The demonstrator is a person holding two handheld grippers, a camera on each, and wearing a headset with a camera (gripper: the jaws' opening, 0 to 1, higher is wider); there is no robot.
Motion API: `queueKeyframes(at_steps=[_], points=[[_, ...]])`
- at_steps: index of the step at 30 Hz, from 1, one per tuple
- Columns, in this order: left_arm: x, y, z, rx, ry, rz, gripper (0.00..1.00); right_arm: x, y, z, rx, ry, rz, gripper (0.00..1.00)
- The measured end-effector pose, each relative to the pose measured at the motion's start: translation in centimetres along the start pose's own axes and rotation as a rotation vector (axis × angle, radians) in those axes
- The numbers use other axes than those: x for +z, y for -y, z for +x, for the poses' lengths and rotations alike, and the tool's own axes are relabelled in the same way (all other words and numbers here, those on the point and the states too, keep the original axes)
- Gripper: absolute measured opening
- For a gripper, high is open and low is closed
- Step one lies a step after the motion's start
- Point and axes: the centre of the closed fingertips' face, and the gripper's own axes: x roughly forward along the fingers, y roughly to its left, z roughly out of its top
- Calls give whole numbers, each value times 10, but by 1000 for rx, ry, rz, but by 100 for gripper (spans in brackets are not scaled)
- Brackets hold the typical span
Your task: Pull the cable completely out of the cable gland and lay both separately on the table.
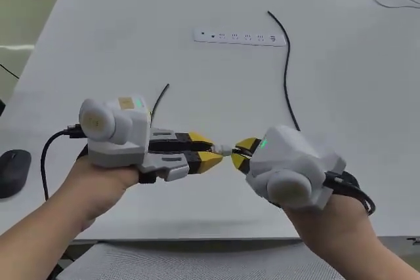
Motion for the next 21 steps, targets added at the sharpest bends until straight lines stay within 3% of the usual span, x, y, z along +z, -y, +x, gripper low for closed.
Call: queueKeyframes(at_steps=[16, 21], points=[[0, -3, -2, 18, 2, 13, 15, -12, 6, -2, 9, 5, 170, 1], [1, -3, -1, 27, 5, 17, 15, -21, 11, -2, 3, -2, 261, 0]])
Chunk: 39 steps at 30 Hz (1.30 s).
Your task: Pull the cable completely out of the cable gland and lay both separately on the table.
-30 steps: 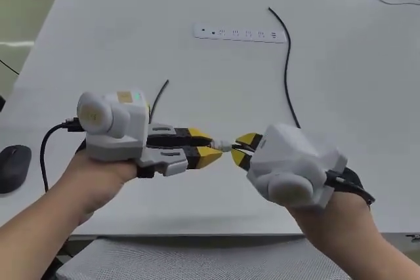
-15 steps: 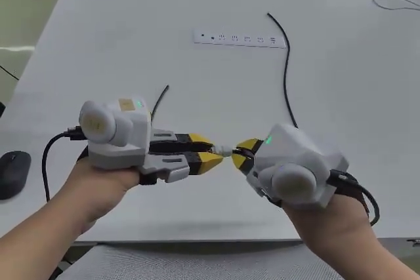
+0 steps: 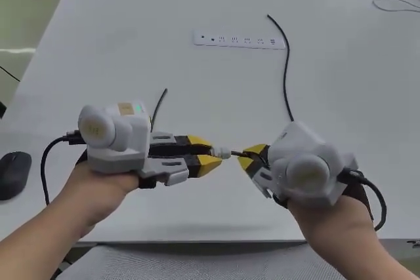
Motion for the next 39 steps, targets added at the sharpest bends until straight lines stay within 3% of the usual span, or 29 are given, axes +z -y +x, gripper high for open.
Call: queueKeyframes(at_steps=[5, 9, 12, 16, 28, 34, 37, 39], points=[[3, 0, -1, 6, 18, -11, 15, -9, 11, -2, -25, -14, 23, 0], [5, 0, -2, 11, 25, -10, 15, -20, 18, -1, -28, -26, 103, 0], [7, 3, -1, 6, 33, -18, 15, -27, 19, 0, -17, -16, 203, 0], [5, 4, -1, 11, 33, -15, 15, -37, 20, 3, -21, -30, 226, 0], [4, 2, -3, 16, 32, -12, 15, -71, 31, 5, -51, -99, 410, 0], [4, 0, -4, 23, 34, -17, 15, -68, 27, 3, -49, -92, 352, 0], [5, -6, -6, 35, 41, -53, 15, -65, 24, 3, -30, -89, 327, 1], [5, -6, -7, 38, 40, -43, 15, -64, 22, 1, -13, -87, 291, 1]])
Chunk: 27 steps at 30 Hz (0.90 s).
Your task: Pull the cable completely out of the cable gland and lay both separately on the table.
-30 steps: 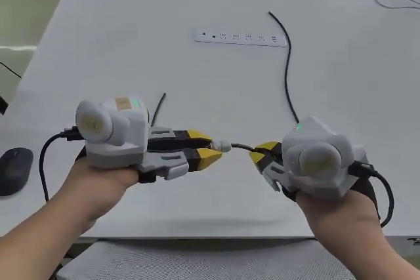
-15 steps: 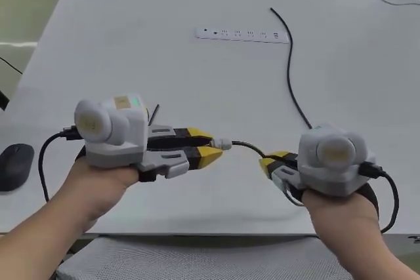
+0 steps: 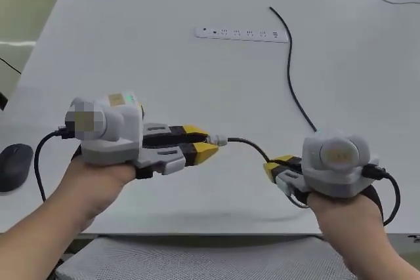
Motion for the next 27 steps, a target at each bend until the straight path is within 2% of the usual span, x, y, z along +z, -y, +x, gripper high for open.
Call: queueKeyframes(at_steps=[2, 6, 9, 15, 17, 21, 24, 25, 27], points=[[0, 0, -1, 1, -1, 3, 15, 1, 0, -3, -8, 9, -49, 1], [0, 0, -1, -1, -3, 2, 15, 2, -2, -9, 2, 15, -73, 2], [-1, 1, 0, -5, -5, 6, 15, 7, -5, -15, 6, 22, -88, 11], [-1, 0, 1, -4, -4, 2, 15, 26, -11, -31, 10, 52, -197, 19], [0, 1, 2, -6, -3, 1, 15, 38, -18, -34, 19, 81, -244, 20], [-1, 1, 1, -1, -6, 6, 15, 53, -33, -30, 28, 92, -315, 21], [-2, 0, 1, -2, -10, 2, 15, 57, -43, -23, 43, 85, -388, 21], [-2, 0, 1, -3, -11, 4, 15, 58, -44, -19, 31, 77, -430, 21], [-2, 1, 1, -4, -13, 4, 15, 61, -49, -16, 33, 81, -451, 20]])
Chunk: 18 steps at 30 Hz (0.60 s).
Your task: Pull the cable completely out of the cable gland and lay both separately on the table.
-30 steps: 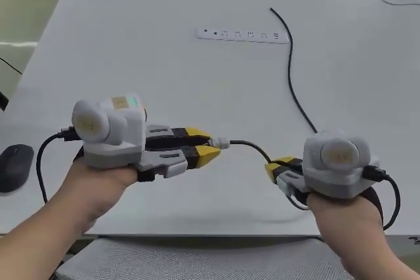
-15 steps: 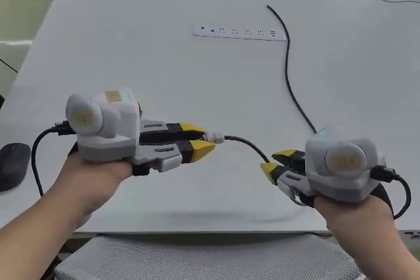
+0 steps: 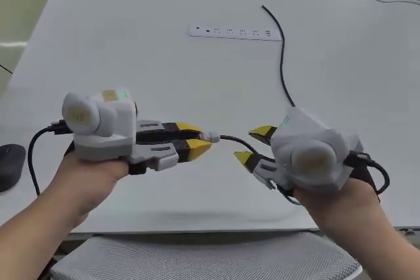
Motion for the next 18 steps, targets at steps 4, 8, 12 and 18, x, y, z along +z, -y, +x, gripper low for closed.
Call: queueKeyframes(at_steps=[4, 8, 12, 18], points=[[0, 3, 0, -7, -4, 4, 15, 10, -3, 2, 11, 18, -22, 19], [0, 4, 2, -8, -2, 5, 15, 11, -4, 7, 12, 3, -84, 16], [0, 5, 3, -13, -4, 5, 15, 12, -2, 8, 15, 2, -79, 12], [-2, 6, 4, -16, -15, 15, 15, 12, -4, 9, 29, 0, -93, 8]])
